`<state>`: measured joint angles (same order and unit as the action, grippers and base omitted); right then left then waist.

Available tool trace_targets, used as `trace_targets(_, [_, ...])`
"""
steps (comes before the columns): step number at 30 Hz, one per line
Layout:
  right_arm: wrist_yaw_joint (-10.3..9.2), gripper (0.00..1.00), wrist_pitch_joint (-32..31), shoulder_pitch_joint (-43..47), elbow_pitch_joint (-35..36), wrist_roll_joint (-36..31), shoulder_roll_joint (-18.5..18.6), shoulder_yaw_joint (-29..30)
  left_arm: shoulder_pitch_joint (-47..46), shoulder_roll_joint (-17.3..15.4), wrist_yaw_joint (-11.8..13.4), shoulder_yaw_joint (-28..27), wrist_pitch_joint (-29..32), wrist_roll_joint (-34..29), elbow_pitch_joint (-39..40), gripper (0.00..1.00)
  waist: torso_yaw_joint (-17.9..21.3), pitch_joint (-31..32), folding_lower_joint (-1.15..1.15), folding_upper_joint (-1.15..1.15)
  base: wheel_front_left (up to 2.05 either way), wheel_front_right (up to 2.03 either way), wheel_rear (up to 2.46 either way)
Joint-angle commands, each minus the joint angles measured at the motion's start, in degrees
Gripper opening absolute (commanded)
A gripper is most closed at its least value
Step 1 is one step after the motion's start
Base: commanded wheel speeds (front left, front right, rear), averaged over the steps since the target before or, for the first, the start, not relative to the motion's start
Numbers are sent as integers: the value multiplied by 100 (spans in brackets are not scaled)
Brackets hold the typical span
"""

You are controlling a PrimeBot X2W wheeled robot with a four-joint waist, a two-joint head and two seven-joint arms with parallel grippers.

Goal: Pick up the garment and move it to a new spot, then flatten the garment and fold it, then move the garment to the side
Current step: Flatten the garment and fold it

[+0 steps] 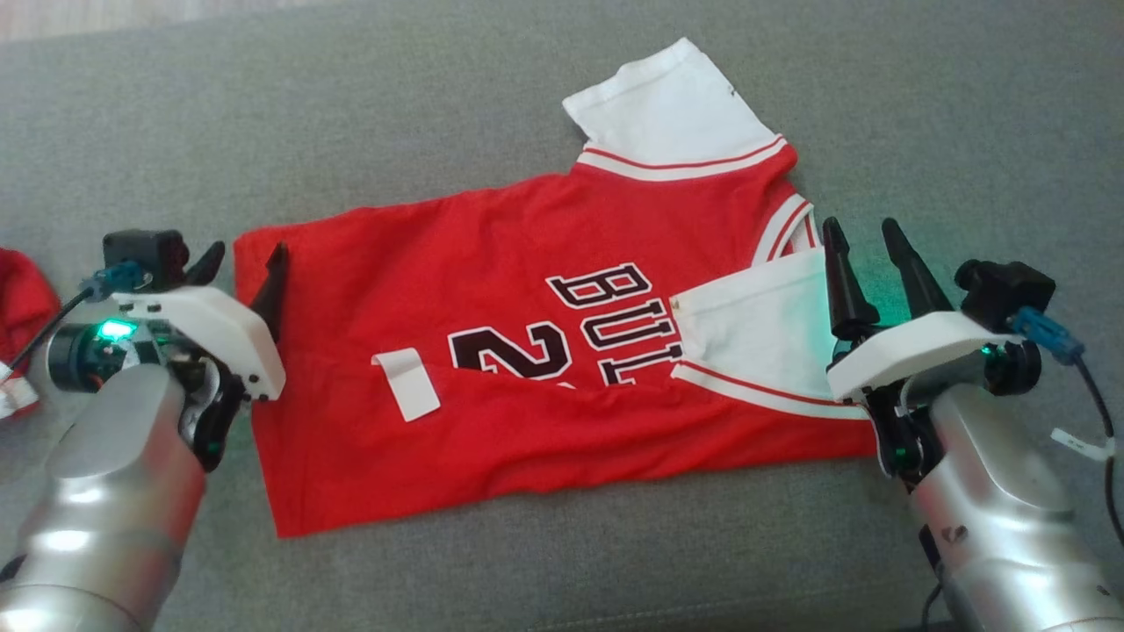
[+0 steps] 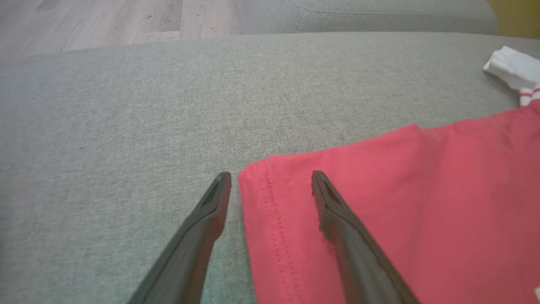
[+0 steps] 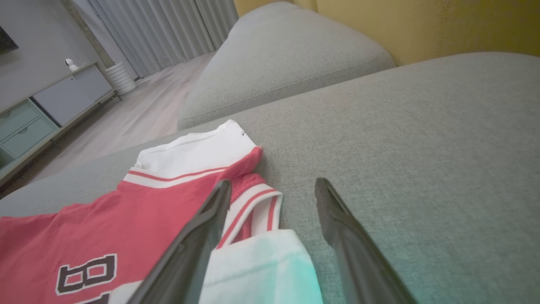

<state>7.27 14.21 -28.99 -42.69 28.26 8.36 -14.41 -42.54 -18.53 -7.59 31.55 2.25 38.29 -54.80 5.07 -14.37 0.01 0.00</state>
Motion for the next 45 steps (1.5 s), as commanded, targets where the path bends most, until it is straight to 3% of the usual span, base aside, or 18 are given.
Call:
trace_targets(1, [22, 100, 78, -239, 197, 39, 21, -115, -319, -342, 10, -53, -75, 18, 15, 100, 27, -65, -1, 0, 0, 0, 0])
trace_targets(10, [22, 100, 78, -515, 218, 42, 53, -264, -534, -238, 10, 334, -91, 294, -333, 100, 66, -304, -1, 0, 0, 0, 0])
trace_targets(11, [22, 100, 78, -559, 207, 45, 68, -280, -529, -209, 10, 415, -51, 362, -289, 83, 53, -326, -1, 0, 0, 0, 0])
trace_targets(12, [22, 100, 79, -606, 194, 48, 86, -293, -527, -190, 10, 478, -30, 446, -239, 49, 36, -346, -1, 0, 0, 0, 0])
trace_targets(13, [22, 100, 79, -657, 177, 48, 107, -302, -530, -177, 10, 530, -23, 535, -187, 40, 15, -365, -1, 0, 0, 0, 0])
trace_targets(15, [22, 100, 79, -767, 126, 54, 158, -319, -548, -172, 10, 652, -33, 689, -70, 0, -48, -401, -1, 0, 0, 0, 0])
trace_targets(21, [22, 100, -35, -1299, -260, 46, 371, -530, -832, -304, 10, 934, -600, 650, -99, 0, -312, -490, -1, 0, 0, 0, 0])
trace_targets(26, [22, 100, -464, -1915, -690, 42, 577, -591, -1163, -177, 22, 989, -1267, 443, -281, 0, -604, -616, -1, 0, 0, 0, 0])
trace_targets(35, [22, 100, -1871, -3252, -1822, -140, 967, -886, -1583, 520, 12, 1288, -1628, 389, -336, 0, -1383, -969, -1, 0, 0, 0, 0])
trace_targets(45, [22, 100, -2452, -3874, -2738, -424, 1106, -1030, -1740, 871, 11, 1640, -1713, 610, -192, 0, -1827, -1203, -1, 0, 0, 0, 0])
